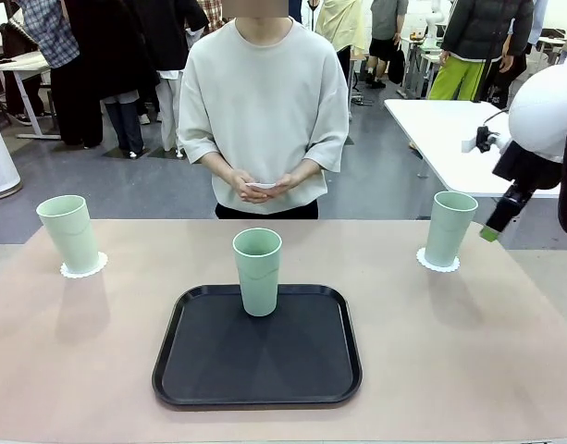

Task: Place coasters on the table and set cups on them.
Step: Take one Reusable plastic cup from the Flat Tray and place it on a coaster set by the human.

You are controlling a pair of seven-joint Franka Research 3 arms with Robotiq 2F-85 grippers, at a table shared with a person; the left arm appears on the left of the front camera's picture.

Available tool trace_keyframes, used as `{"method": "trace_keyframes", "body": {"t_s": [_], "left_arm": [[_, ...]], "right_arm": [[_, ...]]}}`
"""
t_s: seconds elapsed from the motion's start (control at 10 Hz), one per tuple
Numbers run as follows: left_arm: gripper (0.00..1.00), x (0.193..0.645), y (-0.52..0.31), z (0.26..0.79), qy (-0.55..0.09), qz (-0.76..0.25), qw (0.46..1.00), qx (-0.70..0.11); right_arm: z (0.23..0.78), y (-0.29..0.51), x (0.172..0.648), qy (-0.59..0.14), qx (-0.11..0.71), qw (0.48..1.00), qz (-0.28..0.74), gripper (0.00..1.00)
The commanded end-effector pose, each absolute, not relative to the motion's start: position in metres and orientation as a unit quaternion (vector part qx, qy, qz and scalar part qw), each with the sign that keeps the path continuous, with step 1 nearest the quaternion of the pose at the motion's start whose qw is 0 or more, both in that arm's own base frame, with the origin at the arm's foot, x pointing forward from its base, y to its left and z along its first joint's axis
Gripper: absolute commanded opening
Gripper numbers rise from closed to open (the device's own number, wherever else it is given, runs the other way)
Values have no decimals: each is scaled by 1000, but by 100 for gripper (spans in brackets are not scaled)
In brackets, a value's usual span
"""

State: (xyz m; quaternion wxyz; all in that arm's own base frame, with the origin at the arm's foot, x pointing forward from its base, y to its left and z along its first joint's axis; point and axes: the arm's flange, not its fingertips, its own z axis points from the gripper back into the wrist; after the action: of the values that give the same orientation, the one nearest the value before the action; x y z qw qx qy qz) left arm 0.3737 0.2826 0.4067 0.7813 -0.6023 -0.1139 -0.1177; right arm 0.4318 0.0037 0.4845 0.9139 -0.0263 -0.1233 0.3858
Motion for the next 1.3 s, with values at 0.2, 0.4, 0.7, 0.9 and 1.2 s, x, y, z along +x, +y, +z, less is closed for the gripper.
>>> {"method": "trace_keyframes", "body": {"t_s": [0.2, 0.4, 0.7, 0.9, 1.2], "left_arm": [[100, 373, 285, 410, -112, -111, 784, -601], [100, 373, 285, 410, -112, -111, 784, -601], [100, 373, 285, 410, -112, -111, 784, -601], [100, 373, 285, 410, -112, -111, 784, -601], [100, 373, 285, 410, -112, -111, 784, -601]], "right_arm": [[512, 32, 409, -92, 16, 951, 293, 100], [510, 28, 410, -121, -10, 932, 341, 100], [510, 28, 410, -121, -10, 932, 341, 100], [510, 28, 410, -121, -10, 932, 341, 100], [510, 28, 410, -121, -10, 932, 341, 100]]}}
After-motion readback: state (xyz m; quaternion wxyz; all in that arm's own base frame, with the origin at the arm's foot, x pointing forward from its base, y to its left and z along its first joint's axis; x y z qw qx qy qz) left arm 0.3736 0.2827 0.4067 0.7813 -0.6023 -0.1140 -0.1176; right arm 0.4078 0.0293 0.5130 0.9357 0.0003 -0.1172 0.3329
